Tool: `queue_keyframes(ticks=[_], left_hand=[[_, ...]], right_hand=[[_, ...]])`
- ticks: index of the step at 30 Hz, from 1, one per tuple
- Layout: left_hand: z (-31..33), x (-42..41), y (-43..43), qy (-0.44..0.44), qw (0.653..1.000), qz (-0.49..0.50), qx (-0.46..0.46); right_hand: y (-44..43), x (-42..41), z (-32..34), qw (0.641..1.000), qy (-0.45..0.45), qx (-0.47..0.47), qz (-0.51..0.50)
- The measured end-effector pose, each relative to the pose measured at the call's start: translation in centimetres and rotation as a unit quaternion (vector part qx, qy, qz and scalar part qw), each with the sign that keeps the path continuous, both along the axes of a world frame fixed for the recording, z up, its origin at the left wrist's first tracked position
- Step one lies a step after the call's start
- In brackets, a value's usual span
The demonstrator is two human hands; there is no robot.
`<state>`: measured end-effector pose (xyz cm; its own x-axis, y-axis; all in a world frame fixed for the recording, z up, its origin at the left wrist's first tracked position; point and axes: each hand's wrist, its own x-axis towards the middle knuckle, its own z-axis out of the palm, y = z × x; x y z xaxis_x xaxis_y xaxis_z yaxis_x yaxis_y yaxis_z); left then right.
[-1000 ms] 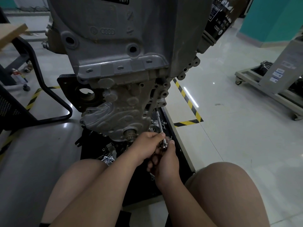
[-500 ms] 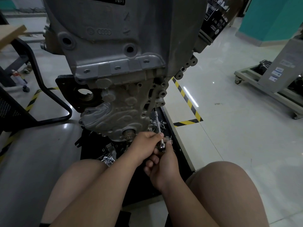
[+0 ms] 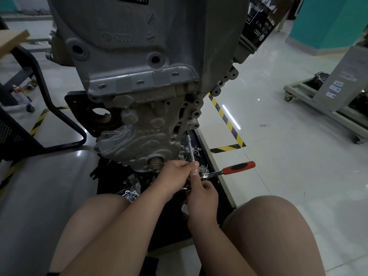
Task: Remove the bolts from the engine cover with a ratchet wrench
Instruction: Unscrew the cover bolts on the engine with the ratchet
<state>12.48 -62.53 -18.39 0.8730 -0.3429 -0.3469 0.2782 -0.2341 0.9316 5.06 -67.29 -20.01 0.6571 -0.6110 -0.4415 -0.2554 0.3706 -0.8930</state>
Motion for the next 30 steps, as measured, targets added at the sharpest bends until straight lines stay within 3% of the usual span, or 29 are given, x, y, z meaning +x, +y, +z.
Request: queue_keyframes(ticks=[9,21,30], left_hand=[[0.08,0.06,0.02,0.005,1.000,-0.006,0.011],[0.89,-0.49,0.18,0.057,0.998,-0.023,-0.009],[0.86,-0.52,0.26,0.047,0.998,-0.031,-0.006]], right_hand=[[-0.09,0.08,0.04,1.000,-0.005,0.015,-0.003],[-0.01,0.74,0.20,0.988,0.006,0.153,0.025],[0.06,0.76,0.59,0.987,0.015,0.161,0.022]])
